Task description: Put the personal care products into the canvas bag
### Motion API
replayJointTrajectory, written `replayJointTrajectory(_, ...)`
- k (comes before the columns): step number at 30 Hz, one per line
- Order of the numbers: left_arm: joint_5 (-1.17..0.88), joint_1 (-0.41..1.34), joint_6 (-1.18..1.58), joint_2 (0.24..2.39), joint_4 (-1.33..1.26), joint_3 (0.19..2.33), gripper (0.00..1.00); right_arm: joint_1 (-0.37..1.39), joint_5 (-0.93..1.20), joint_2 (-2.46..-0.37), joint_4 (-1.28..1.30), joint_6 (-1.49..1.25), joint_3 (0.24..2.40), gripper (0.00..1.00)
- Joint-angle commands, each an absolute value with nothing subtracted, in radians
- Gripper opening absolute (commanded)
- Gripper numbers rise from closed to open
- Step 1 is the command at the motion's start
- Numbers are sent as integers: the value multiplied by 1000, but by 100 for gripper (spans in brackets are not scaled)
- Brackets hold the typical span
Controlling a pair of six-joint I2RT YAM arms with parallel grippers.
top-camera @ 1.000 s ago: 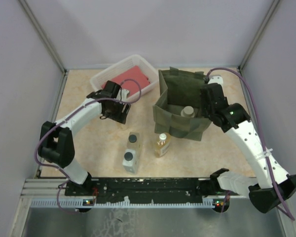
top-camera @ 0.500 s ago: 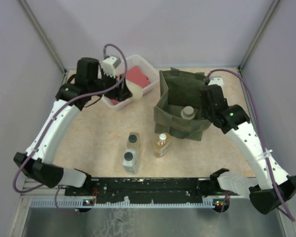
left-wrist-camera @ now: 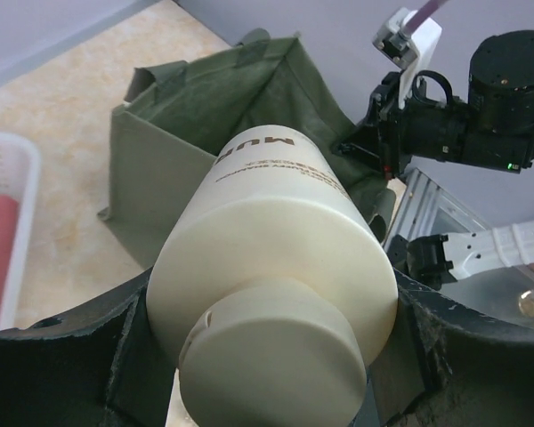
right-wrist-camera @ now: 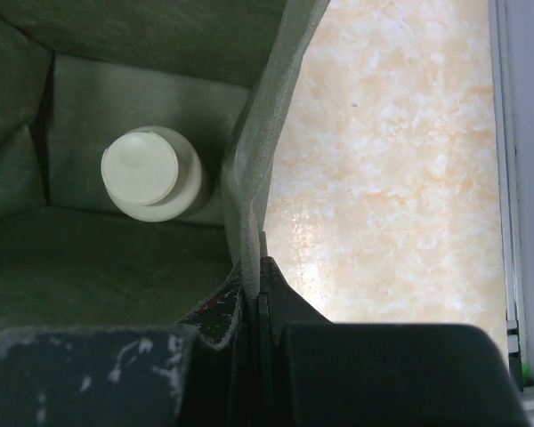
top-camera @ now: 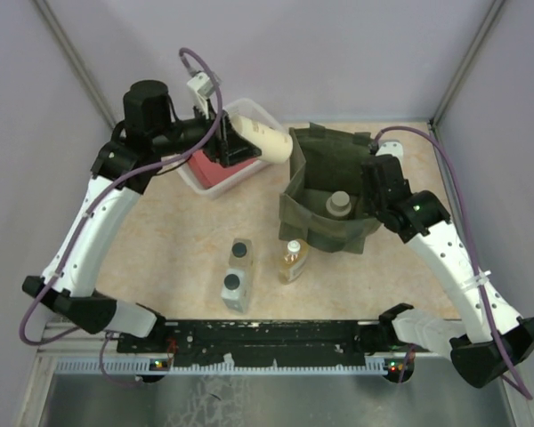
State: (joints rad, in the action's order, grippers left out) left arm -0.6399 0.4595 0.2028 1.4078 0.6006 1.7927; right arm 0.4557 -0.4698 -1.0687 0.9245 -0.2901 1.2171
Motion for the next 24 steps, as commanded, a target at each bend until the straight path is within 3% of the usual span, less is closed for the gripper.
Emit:
replayJointTrajectory(1, -663, 532, 199, 1437, 449, 1843, 0, 454, -474, -1064, 934, -299, 1217, 0)
replayJointTrajectory(11, -496, 757, 113, 1632, 483, 2004, 0, 454, -471, -1071, 934, -299, 1224, 0)
replayJointTrajectory(24, -368, 839, 80, 1884, 487, 2203, 0, 453, -454, -1020, 921, -330, 1199, 0)
